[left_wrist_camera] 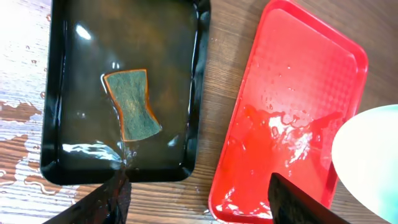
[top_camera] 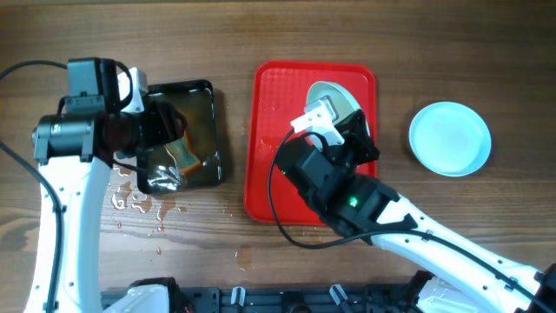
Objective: Clean dirty plates on tray and stack at the side
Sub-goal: 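Lift the last plate with the right gripper and stack it on the pile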
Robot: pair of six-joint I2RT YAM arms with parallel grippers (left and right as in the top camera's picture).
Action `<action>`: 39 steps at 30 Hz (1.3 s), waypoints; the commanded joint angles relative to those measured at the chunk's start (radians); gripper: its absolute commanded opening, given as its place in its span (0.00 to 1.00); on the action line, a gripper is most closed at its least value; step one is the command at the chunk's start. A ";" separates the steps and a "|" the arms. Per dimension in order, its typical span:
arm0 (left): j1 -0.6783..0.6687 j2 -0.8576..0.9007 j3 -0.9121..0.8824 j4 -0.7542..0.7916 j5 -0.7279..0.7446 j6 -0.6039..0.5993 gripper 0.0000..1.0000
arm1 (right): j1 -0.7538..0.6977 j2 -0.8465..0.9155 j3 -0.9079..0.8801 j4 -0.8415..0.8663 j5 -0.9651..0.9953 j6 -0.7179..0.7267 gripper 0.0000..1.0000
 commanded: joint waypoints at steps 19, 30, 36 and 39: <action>0.004 -0.025 0.002 -0.016 0.019 0.013 0.70 | 0.024 -0.013 0.018 0.071 0.110 -0.051 0.04; 0.003 -0.025 0.002 -0.016 0.019 0.006 0.71 | -0.055 -0.011 0.018 -0.013 -0.185 0.133 0.04; 0.004 -0.025 0.002 -0.017 0.019 0.006 0.71 | -0.323 -0.065 0.019 -0.151 -0.617 0.475 0.04; 0.004 -0.025 0.002 -0.017 0.019 0.006 0.72 | -0.694 -0.114 0.019 -0.179 -0.965 0.531 0.04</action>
